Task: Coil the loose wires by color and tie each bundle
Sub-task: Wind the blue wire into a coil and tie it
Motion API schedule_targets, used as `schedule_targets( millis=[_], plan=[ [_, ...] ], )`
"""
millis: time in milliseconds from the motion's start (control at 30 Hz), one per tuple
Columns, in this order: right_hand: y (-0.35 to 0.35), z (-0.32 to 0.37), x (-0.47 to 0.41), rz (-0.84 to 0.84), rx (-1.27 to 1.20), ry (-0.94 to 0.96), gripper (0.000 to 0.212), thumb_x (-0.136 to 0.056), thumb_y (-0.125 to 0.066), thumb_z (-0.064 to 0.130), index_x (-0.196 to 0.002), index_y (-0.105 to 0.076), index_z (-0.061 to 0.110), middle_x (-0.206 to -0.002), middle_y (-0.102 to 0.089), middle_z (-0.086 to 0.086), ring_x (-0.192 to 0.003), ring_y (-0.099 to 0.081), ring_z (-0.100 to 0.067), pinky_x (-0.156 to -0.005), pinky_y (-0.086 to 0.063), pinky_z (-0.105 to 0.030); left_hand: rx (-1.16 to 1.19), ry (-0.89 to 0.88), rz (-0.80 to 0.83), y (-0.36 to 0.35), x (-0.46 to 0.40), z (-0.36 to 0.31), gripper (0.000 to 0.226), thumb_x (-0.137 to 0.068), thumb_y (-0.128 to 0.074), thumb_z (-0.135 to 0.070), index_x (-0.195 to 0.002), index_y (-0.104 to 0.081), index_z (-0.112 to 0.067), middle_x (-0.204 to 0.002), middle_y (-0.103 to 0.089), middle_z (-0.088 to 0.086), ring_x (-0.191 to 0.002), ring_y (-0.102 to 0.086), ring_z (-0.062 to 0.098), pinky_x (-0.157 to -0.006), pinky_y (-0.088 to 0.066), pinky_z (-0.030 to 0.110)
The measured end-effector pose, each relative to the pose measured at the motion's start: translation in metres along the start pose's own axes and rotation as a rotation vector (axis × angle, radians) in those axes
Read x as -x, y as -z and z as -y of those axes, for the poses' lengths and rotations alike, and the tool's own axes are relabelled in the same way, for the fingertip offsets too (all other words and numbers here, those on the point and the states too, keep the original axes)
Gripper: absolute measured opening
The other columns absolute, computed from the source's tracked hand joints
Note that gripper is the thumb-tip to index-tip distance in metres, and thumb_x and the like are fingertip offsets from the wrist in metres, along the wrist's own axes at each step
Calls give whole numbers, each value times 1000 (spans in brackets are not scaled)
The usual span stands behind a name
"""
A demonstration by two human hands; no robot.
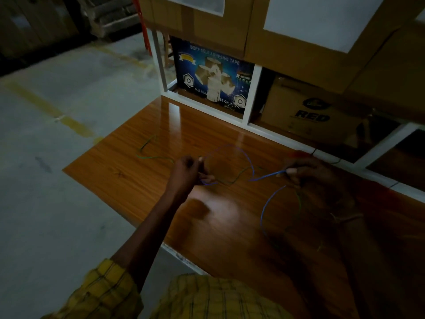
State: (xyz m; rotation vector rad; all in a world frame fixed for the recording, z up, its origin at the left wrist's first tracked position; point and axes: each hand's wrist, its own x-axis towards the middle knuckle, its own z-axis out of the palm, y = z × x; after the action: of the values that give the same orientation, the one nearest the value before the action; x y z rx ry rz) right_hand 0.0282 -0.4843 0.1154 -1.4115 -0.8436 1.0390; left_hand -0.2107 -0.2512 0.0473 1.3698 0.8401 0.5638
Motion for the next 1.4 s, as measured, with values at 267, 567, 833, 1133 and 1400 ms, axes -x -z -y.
schedule_targets(
  millis=[267,567,833,1133,1400],
  plan=[
    [-51,3,22,259,585,92,9,-92,-74,11,-96,-82,13,-93,-79,8,-92,-73,-7,-83,-56,-28,671,95,296,-59,13,-35,28,-114,-37,-25,-108,-59,-9,-108,-78,23,-114,-71,37,-103,-57,48],
    [-60,38,46,416,540,180,16,-96,-68,4,-108,-78,10,-103,-76,11,-96,-71,-4,-81,-51,-17,447,-70,652,-81,28,-61,42,-117,-25,-30,-148,-39,-6,-148,-64,6,-78,-70,11,-60,-39,22],
    [-18,80,42,-160,219,286,23,-102,-55,23,-99,-78,21,-57,-43,-10,-49,-33,-15,-49,-28,-28,-77,-150,890,-82,44,-62,39,-118,-26,-22,-155,-39,-20,-107,-79,15,-107,-75,30,-101,-56,42],
    [7,53,3,-640,317,207,18,-101,-64,29,-100,-77,17,-93,-77,3,-82,-70,-4,-73,-52,-24,316,49,1067,-79,43,-60,54,-118,-15,-33,-146,-47,1,-61,-27,8,-42,-20,15,-44,-33,26],
    [-31,5,10,-317,622,-259,25,-106,-51,39,-98,-71,26,-84,-66,-1,-68,-57,-15,-56,-44,-28,750,146,1021,-79,32,-72,48,-116,-23,-24,-152,-42,2,-90,-51,3,-56,-31,8,-56,-44,21]
  ],
)
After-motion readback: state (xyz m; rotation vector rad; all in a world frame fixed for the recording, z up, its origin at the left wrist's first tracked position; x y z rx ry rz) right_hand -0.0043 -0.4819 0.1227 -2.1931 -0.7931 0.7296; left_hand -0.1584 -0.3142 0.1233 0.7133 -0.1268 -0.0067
